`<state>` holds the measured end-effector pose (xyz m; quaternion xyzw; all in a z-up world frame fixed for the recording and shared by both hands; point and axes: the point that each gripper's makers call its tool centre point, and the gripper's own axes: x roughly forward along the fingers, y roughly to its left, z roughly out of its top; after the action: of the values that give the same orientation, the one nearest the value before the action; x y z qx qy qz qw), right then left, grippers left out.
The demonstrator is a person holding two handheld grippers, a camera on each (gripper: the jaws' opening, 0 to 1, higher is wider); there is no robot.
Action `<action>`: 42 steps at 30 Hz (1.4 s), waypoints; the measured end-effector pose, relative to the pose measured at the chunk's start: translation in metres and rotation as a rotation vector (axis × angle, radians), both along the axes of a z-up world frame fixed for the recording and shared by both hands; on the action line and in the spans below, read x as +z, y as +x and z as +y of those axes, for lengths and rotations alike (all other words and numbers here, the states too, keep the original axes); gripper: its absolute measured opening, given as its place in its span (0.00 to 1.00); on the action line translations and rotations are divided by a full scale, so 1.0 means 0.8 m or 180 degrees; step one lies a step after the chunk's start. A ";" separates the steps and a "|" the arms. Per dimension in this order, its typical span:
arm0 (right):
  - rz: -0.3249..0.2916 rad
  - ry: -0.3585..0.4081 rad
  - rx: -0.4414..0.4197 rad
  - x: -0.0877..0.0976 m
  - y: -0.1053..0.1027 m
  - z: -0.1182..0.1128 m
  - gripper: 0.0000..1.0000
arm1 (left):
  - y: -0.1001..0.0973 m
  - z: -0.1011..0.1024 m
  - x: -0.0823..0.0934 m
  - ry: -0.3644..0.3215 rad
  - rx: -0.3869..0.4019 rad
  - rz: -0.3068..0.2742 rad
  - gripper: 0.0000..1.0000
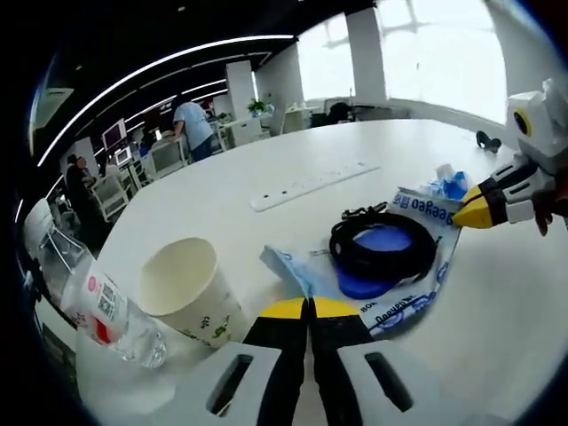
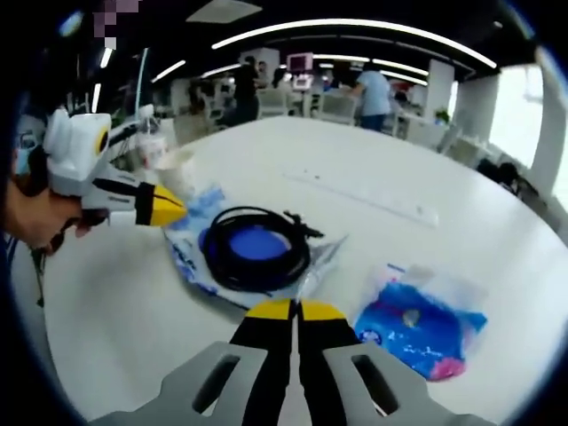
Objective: Arrange the tabletop items into an orderly group along one side of the table until the central work area is clear of visible clutter.
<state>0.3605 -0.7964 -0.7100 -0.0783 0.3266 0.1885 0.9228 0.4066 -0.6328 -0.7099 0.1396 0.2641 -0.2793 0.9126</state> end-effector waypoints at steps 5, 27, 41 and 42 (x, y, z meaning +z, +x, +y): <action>0.0065 -0.0013 -0.0056 -0.009 0.002 -0.004 0.00 | 0.005 -0.002 -0.009 0.0195 -0.0071 -0.0065 0.00; 0.0191 0.0045 -0.0232 -0.035 0.009 -0.012 0.00 | 0.023 -0.003 -0.017 0.0440 -0.0138 -0.0159 0.00; 0.0019 0.0204 -0.0338 -0.019 0.017 -0.014 0.05 | 0.026 0.000 -0.010 0.0555 -0.0084 -0.0242 0.09; 0.0007 0.0190 -0.0336 -0.018 0.016 -0.014 0.06 | 0.026 0.000 -0.008 0.0540 -0.0063 -0.0256 0.11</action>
<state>0.3737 -0.8075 -0.7244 -0.0332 0.3256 0.1493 0.9331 0.4274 -0.6331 -0.7165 0.2301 0.2485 -0.2591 0.9045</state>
